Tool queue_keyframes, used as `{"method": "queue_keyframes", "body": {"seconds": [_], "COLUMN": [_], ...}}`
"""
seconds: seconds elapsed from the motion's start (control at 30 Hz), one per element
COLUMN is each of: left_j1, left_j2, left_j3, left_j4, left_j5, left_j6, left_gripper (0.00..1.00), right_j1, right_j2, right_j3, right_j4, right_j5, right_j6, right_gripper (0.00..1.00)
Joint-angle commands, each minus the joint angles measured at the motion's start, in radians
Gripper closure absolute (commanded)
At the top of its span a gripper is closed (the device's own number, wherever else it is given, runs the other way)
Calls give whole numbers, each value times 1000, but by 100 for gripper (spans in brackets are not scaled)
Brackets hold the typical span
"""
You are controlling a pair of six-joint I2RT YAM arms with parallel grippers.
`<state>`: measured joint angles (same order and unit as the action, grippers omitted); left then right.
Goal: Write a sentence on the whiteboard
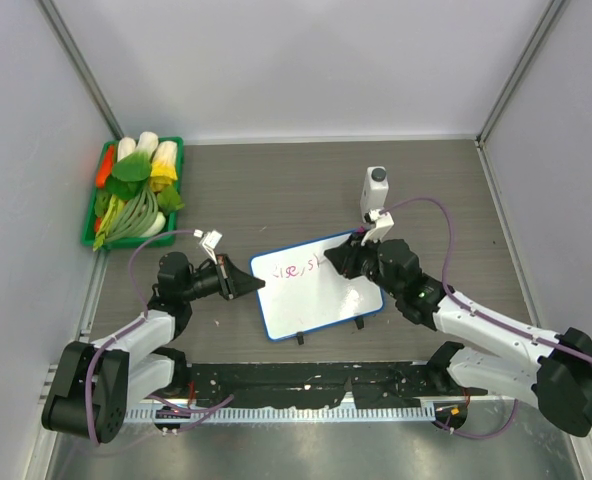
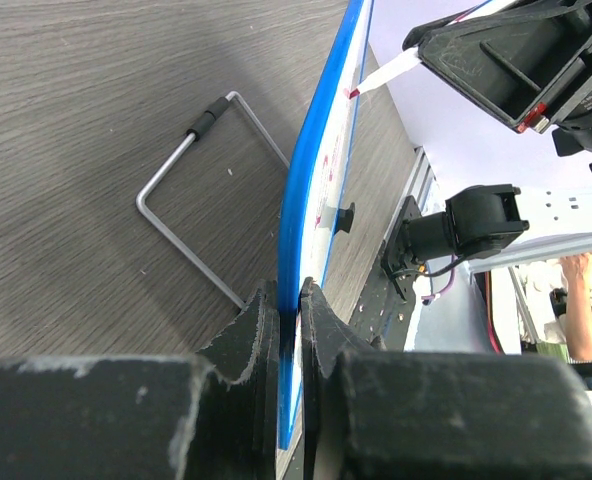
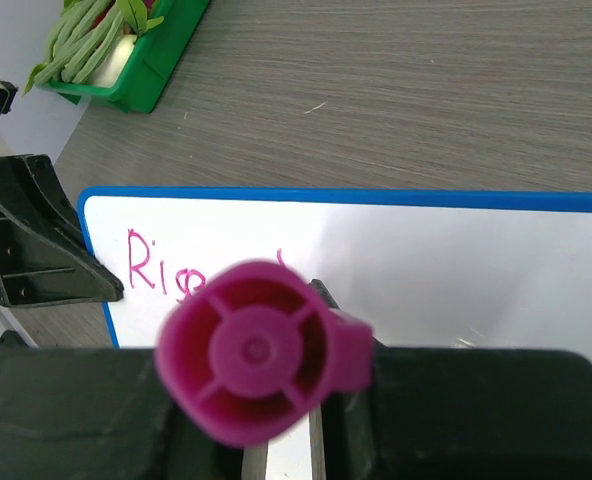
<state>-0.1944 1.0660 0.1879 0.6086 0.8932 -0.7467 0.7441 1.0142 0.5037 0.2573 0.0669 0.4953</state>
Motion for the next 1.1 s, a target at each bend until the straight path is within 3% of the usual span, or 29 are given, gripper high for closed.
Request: {"method": "queue_keyframes", "body": {"seconds": [0.0, 0.37, 1.07], "left_j1": [1, 3, 0], "left_j2": [-15, -11, -8], "left_j3": [-7, -5, -7], "left_j4": [2, 6, 6], "left_j5": [-33, -31, -28], "left_j6": [50, 50, 49], "left_gripper": [100, 100, 100], "right_j1": [0, 0, 0], "right_j2": [20, 14, -23], "right_j3": [52, 39, -40], "right_j4": [34, 27, -15], "right_j5": [50, 125, 68], "right_j6": [-26, -24, 6], "right_gripper": [99, 99, 99]}}
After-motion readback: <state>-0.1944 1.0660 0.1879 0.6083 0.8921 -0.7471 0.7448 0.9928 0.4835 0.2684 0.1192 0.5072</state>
